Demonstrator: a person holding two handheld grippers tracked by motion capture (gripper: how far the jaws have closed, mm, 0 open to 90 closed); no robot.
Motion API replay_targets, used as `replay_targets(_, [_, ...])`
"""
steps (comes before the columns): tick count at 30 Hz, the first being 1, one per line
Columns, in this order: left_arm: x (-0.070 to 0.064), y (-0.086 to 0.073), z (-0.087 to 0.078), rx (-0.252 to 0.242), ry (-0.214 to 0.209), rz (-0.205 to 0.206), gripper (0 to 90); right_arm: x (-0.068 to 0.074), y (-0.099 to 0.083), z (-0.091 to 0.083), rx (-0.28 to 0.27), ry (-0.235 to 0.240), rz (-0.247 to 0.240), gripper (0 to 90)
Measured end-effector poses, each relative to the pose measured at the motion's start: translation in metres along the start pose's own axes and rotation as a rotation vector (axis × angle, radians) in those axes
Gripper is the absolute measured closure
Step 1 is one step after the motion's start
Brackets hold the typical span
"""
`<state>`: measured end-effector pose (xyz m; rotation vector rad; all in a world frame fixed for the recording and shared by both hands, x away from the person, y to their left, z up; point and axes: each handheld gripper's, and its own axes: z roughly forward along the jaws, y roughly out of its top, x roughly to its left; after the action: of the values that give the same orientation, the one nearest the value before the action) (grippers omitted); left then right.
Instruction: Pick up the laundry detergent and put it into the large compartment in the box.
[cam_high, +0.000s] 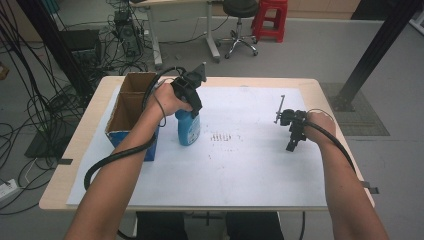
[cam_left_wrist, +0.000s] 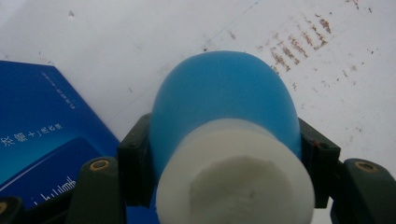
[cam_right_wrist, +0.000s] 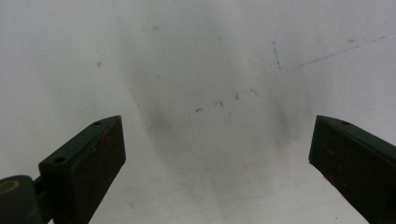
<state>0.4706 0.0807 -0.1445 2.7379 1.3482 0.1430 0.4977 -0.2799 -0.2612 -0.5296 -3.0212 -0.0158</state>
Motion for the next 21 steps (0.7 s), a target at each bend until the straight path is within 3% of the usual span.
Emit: replay_targets(21, [0.0000, -0.0023, 0.0001, -0.009, 0.001, -0.001, 36.8, 0.0022, 0.0027, -0.0019, 0.004, -0.003, -0.006, 3.5])
